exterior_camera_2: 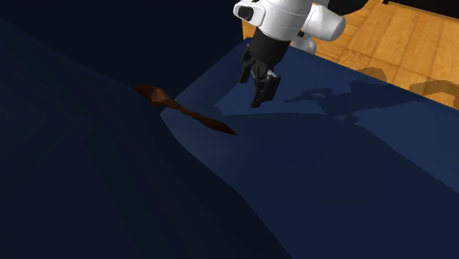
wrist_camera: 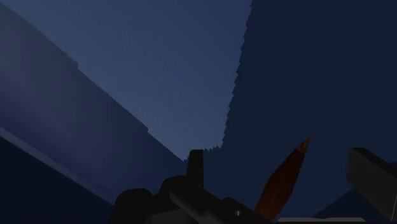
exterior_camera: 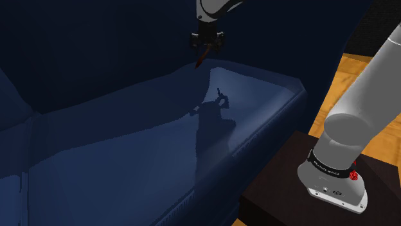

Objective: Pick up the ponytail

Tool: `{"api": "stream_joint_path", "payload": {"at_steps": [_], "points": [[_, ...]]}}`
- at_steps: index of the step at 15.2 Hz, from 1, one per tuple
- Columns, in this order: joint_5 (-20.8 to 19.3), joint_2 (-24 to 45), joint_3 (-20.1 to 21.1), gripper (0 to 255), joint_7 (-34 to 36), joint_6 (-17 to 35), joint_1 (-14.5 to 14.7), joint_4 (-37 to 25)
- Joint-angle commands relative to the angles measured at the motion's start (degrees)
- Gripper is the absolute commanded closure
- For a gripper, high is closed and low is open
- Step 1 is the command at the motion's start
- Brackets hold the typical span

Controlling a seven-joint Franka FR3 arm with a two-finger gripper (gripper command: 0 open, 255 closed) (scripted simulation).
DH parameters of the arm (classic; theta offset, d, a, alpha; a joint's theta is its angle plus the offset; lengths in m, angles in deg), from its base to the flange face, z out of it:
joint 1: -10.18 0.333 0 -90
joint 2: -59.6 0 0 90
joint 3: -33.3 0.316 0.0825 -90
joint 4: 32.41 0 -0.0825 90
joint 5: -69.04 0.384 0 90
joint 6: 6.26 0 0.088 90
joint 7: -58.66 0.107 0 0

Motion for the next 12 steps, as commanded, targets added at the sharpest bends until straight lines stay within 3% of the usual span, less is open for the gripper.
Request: {"api": "stream_joint_path", "payload": {"at_steps": [1,11,12], "points": [[-2.26,3.99,0.18,0,5.59,0.29,-0.82,-3.65],[-10.35,21.95,-3.66,0,27.02,-3.39,-1.92,-24.63],[-10.43,21.95,-3.73,0,27.22,-2.65,-1.92,-23.86]]}}
